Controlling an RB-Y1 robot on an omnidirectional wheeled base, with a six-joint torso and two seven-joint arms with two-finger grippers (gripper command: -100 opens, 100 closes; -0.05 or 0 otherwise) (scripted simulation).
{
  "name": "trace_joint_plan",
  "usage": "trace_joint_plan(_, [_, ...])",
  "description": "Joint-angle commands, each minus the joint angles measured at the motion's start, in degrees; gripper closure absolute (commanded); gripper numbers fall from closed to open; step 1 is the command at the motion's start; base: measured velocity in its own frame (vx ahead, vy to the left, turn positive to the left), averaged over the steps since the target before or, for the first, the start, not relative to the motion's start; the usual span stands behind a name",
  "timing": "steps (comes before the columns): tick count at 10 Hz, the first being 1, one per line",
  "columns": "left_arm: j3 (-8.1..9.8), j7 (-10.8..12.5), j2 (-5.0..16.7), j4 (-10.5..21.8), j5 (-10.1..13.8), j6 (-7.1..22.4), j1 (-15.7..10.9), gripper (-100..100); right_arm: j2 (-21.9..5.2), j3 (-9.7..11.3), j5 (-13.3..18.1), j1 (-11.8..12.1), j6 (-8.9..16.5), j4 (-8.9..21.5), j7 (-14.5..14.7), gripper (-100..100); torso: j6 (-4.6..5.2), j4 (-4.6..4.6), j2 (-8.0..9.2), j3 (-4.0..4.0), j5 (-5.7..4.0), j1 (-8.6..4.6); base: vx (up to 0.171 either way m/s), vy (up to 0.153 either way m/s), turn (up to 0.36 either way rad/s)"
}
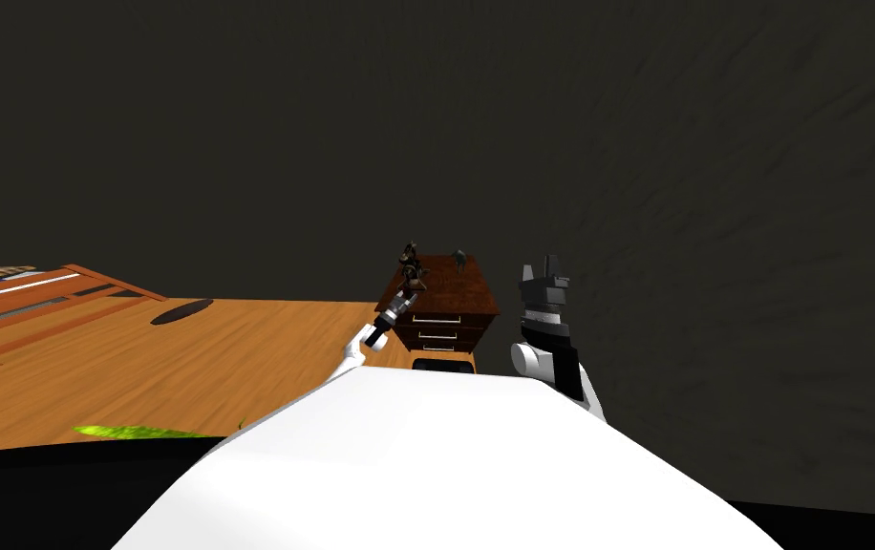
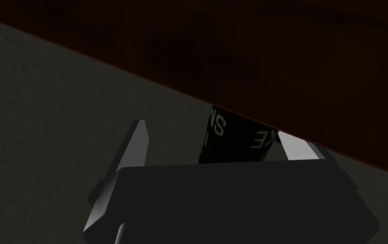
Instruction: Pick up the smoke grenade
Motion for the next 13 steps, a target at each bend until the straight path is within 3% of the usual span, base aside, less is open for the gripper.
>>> trace_joint_plan(1, [-0.12, 0.0, 0.1, 2.9, 0.2, -0.1, -1.3, -100, 0.0, 0.0, 0.0, 0.0, 0.0, 0.0, 0.0, 0, 0.00, 0.00, 0.00, 0.00, 0.00, 0.00, -0.028, -0.012, -0.004])
trace_joint_plan(2, [-0.12, 0.0, 0.1, 3.3, 0.2, -0.1, -1.3, -100, 0.0, 0.0, 0.0, 0.0, 0.0, 0.0, 0.0, 0, -0.01, -0.01, -0.06, -0.03, 0.01, 0.04, -0.006, -0.002, -0.002])
trace_joint_plan(3, [-0.60, -0.5, 0.6, 5.2, 1.6, -1.8, -3.8, -100, 0.0, 0.0, 0.0, 0.0, 0.0, 0.0, 0.0, 0, -0.01, -0.03, -0.13, -0.07, 0.02, 0.07, -0.050, -0.026, 0.022])
trace_joint_plan(5, [-0.60, -0.5, 0.6, 9.2, 1.6, -1.8, -6.0, -100, 0.0, 0.0, 0.0, 0.0, 0.0, 0.0, 0.0, 0, 0.00, 0.00, -0.01, 0.00, 0.00, -0.01, -0.045, -0.018, 0.008])
trace_joint_plan(6, [-1.08, -1.1, 1.0, 10.9, 3.1, -3.4, -8.4, -100, 0.0, 0.0, 0.0, 0.0, 0.0, 0.0, 0.0, 0, -0.01, -0.01, -0.05, -0.03, 0.01, 0.04, -0.067, -0.020, 0.025])
trace_joint_plan(7, [-1.08, -1.1, 1.0, 12.9, 3.1, -3.4, -10.1, -100, 0.0, 0.0, 0.0, 0.0, 0.0, 0.0, 0.0, 0, -0.01, 0.00, 0.03, 0.01, 0.01, 0.02, -0.071, -0.025, 0.017])
trace_joint_plan(9, [-1.08, -1.1, 1.0, 15.7, 3.1, -3.4, -10.7, -100, 0.0, 0.0, 0.0, 0.0, 0.0, 0.0, 0.0, 0, 0.01, 0.00, -0.04, -0.01, 0.00, 0.00, -0.014, -0.010, -0.004])
trace_joint_plan(10, [-1.56, -1.6, 1.5, 17.7, 4.6, -5.1, -13.5, -100, 0.0, 0.0, 0.0, 0.0, 0.0, 0.0, 0.0, 0, 0.01, -0.02, -0.13, -0.07, 0.01, 0.03, -0.041, -0.017, 0.025])
trace_joint_plan(11, [-1.56, -1.6, 1.5, 19.5, 4.6, -5.1, -15.1, -100, 0.0, 0.0, 0.0, 0.0, 0.0, 0.0, 0.0, 0, 0.01, -0.01, -0.06, -0.03, 0.00, 0.00, -0.059, -0.020, 0.014])
trace_joint_plan(13, [-1.56, -1.6, 1.5, 21.9, 4.6, -5.1, -15.5, -100, 0.0, 0.0, 0.0, 0.0, 0.0, 0.0, 0.0, 0, 0.01, 0.00, -0.05, -0.02, 0.00, -0.01, -0.020, -0.012, -0.002])
